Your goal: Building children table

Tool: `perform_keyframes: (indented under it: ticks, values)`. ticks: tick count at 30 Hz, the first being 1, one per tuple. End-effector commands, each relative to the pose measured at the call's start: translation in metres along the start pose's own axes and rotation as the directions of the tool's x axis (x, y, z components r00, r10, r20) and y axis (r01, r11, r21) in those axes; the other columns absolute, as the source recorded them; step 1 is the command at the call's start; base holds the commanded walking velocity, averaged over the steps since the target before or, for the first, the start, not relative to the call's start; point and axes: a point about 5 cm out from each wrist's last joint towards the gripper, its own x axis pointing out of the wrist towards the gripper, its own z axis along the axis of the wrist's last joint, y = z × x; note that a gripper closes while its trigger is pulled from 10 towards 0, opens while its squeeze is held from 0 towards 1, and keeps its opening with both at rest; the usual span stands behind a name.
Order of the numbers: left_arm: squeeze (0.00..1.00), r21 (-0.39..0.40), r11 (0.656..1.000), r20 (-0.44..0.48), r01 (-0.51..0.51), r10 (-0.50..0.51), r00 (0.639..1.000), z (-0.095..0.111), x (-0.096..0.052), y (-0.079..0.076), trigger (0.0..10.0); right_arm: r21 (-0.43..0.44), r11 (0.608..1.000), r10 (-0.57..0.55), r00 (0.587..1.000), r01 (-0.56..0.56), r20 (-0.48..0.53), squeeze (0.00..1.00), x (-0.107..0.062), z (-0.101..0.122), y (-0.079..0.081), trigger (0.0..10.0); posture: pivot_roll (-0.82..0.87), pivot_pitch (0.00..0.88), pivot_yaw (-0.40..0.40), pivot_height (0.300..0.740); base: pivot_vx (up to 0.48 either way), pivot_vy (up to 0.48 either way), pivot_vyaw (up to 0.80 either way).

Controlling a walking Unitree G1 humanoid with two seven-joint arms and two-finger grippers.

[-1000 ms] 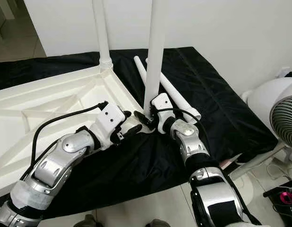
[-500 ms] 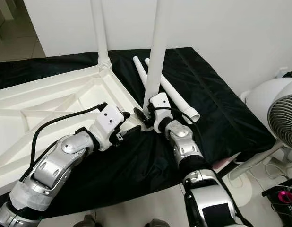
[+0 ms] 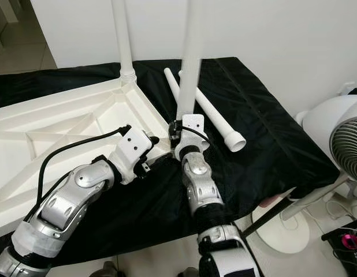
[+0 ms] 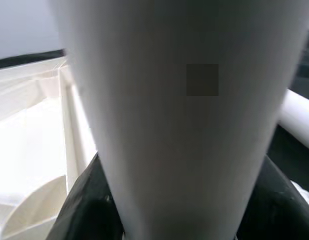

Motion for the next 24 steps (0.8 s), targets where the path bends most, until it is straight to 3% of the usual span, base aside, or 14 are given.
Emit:
perform_keyframes:
  ticks: [1,8,9,10,11,12,20,21,22,23,24]
  values:
    - [0.0,0.007,0.998,0.004,0.056,-0.056,0.998,0.001,0.001,-0.004,10.0,0.021,1.0,0.002,1.0,-0.002,-0.002,0.0,-0.001,0.001,0.001,10.0,-0.03,0.0,-0.022,0.74,0.0,0.0,0.0]
    - [0.0,0.011,0.998,0.004,0.058,-0.058,0.998,0.001,0.001,-0.003,10.0,-0.021,1.0,0.014,1.0,-0.014,0.008,0.0,-0.001,0.005,0.0,10.0,-0.03,0.0,-0.026,0.74,0.0,0.0,0.0]
    - [0.0,0.011,0.998,0.004,0.057,-0.057,0.998,0.001,0.001,-0.003,10.0,-0.026,1.0,0.009,1.0,-0.009,0.01,0.17,-0.001,0.006,-0.002,10.0,-0.03,0.0,-0.029,0.74,0.0,0.0,0.0]
    - [0.0,0.011,0.998,0.004,0.057,-0.057,0.998,0.001,0.001,-0.003,10.0,-0.026,1.0,0.009,1.0,-0.009,0.01,0.17,-0.001,0.006,-0.002,10.0,-0.03,0.0,-0.029,0.74,0.0,0.0,0.0]
    - [0.0,0.011,0.998,0.004,0.055,-0.055,0.998,0.001,0.001,-0.003,10.0,-0.022,1.0,0.017,1.0,-0.017,0.013,0.8,-0.002,0.006,-0.002,10.0,-0.03,0.0,-0.03,0.74,0.0,0.0,0.0]
    - [0.0,0.01,0.998,0.003,0.054,-0.054,0.999,0.0,0.0,-0.003,10.0,-0.018,1.0,0.026,1.0,-0.026,0.016,1.0,-0.003,0.007,-0.002,10.0,-0.03,0.0,-0.032,0.74,0.0,0.0,0.0]
    - [0.0,0.004,0.999,0.003,0.051,-0.051,0.999,0.0,0.001,-0.004,10.0,-0.03,0.999,0.042,0.999,-0.041,0.031,1.0,-0.004,0.013,-0.011,10.0,-0.03,0.0,-0.034,0.74,0.0,0.0,0.0]
    - [0.0,0.005,0.999,0.003,0.051,-0.051,0.999,0.0,0.0,-0.004,10.0,-0.043,0.996,0.085,0.996,-0.083,0.032,0.43,-0.003,0.015,-0.014,10.0,-0.03,0.0,-0.033,0.74,0.0,0.0,0.0]
    - [0.0,0.005,0.999,0.003,0.051,-0.051,0.999,0.0,0.0,-0.004,10.0,-0.043,0.996,0.085,0.996,-0.083,0.032,0.43,-0.003,0.015,-0.014,10.0,-0.03,0.0,-0.033,0.74,0.0,0.0,0.0]
    - [0.0,0.005,0.999,0.004,0.051,-0.051,0.999,0.0,0.0,-0.004,10.0,-0.069,0.984,0.167,0.986,-0.165,0.026,0.0,-0.002,0.017,-0.021,10.0,-0.03,0.0,-0.03,0.74,0.0,0.0,0.0]
    - [0.0,0.004,0.999,0.004,0.051,-0.051,0.999,0.0,0.0,-0.004,10.0,-0.077,0.978,0.197,0.98,-0.195,0.022,0.0,-0.001,0.018,-0.023,10.0,-0.03,0.0,-0.03,0.74,0.0,0.0,0.0]
